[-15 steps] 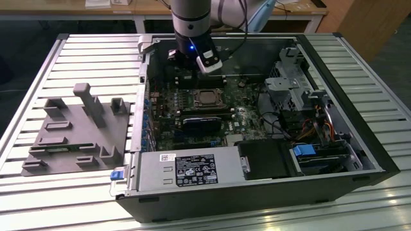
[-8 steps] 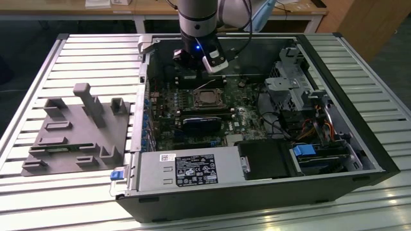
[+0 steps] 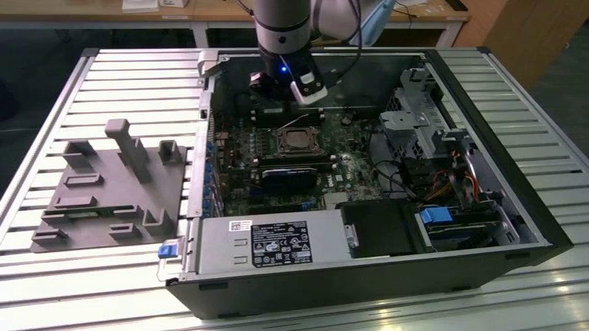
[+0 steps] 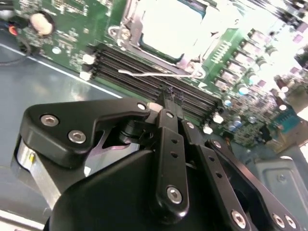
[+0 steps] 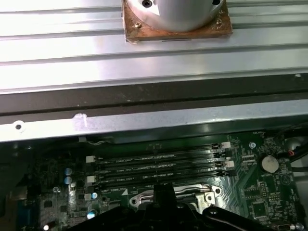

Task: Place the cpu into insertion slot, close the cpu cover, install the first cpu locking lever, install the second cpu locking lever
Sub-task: 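Install the first cpu locking lever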

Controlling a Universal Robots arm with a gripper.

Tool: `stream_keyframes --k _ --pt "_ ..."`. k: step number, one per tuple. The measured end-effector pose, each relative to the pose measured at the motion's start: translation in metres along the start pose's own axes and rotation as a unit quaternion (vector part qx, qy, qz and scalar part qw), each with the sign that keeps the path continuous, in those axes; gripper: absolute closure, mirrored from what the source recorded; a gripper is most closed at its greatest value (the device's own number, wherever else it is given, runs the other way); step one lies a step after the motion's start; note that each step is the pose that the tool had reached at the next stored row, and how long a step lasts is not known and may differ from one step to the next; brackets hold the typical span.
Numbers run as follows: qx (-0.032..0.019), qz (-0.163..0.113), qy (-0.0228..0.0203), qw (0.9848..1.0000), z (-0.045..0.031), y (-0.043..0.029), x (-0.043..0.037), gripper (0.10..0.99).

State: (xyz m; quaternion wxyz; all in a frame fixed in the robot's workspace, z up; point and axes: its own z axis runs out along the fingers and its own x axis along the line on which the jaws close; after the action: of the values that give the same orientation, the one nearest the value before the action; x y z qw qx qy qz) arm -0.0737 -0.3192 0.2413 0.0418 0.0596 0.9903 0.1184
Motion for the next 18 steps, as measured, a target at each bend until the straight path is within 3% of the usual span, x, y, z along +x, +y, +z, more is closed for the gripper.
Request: stream_keyframes --k 8,11,13,18 --pt "-0.0061 -0.011 -0.0456 0.9989 0.0018 -0.0004 0.0002 0.984" --pt "-0.008 -0.014 -0.0607 0.998 0.0026 -0.0007 0.0002 0.984" --pt "-0.0089 -0.016 -0.0665 0.9976 0.0042 -0.0011 0.0003 0.984" --pt "-0.0098 -0.018 -0.0737 0.9971 0.0098 -0.0027 0.0007 0.984"
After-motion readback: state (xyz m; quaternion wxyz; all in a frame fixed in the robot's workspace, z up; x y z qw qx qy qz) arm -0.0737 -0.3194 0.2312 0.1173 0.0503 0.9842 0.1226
